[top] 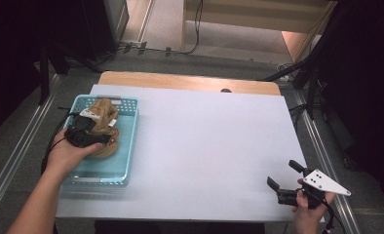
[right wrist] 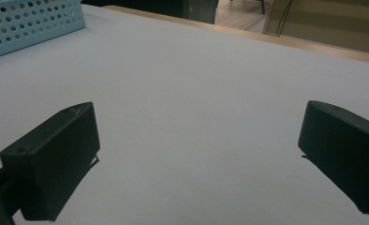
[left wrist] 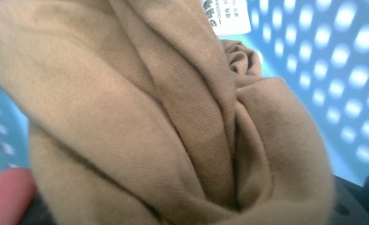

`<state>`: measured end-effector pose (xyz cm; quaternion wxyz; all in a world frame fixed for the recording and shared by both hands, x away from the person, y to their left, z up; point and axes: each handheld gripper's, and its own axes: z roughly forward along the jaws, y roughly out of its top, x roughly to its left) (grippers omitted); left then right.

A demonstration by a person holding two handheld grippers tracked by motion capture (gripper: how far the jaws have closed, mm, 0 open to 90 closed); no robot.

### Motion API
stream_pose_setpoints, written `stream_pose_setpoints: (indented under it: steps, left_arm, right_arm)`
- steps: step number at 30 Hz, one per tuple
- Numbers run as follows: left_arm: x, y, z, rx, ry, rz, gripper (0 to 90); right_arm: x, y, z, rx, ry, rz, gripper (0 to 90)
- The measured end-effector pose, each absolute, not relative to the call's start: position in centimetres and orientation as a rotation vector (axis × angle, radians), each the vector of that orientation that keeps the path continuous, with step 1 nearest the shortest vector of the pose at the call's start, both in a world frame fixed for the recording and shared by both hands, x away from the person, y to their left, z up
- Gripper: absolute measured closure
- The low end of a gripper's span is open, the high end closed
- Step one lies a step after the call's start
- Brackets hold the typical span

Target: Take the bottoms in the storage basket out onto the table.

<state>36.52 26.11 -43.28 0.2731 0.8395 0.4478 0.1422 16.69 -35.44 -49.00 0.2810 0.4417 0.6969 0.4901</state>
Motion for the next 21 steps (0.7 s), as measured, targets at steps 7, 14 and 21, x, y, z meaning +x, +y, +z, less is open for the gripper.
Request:
stream_pose_setpoints:
  steps: [7,14,21]
  left_arm:
    - [35.9,26.6,-41.1,2.012,1.192,0.464,65.9]
    - [35.0,26.8,-39.6,1.852,1.145,0.531,65.4]
    - [34.0,26.8,-38.1,1.755,1.105,0.595,65.4]
  right_arm:
    - [16.6,-35.6,-49.0,1.187,1.858,1.316,0.0]
    - [16.6,-35.7,-48.9,1.18,1.853,1.317,0.0]
    - [16.6,-35.6,-49.0,1.179,1.854,1.313,0.0]
